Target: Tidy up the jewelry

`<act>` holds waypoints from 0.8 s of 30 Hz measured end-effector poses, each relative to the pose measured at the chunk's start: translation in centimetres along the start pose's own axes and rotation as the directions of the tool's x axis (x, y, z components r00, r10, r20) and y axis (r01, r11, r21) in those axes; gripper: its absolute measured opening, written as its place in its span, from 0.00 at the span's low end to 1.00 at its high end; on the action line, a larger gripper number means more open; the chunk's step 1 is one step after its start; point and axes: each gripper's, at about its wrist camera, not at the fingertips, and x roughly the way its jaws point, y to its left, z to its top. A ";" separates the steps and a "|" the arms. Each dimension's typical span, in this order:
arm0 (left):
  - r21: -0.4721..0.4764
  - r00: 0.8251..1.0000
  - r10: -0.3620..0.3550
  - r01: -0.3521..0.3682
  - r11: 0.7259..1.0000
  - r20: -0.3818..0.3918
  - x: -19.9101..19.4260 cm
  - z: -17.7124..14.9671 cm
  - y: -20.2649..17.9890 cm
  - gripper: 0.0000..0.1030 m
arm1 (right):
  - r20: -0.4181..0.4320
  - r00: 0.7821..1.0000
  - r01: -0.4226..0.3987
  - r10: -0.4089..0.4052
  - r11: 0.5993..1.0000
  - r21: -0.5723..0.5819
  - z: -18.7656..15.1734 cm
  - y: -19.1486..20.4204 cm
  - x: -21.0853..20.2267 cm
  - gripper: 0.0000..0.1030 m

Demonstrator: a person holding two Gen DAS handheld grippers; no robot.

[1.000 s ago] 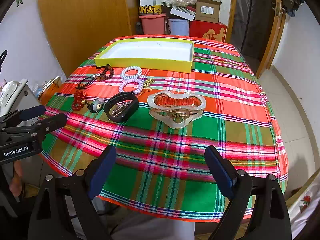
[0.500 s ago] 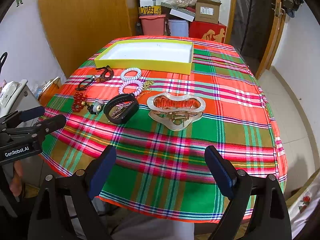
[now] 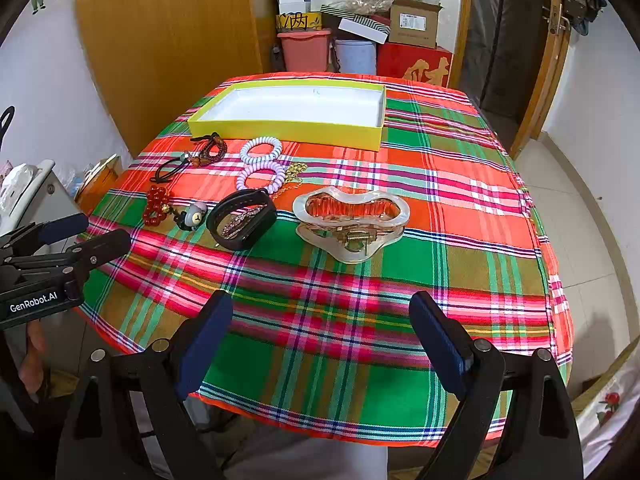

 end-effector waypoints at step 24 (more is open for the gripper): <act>0.007 1.000 0.010 -0.010 1.000 0.012 -0.4 0.1 -0.2 0.83 | 0.005 1.000 0.006 -0.006 1.000 0.004 0.1 -0.3 -0.2 0.88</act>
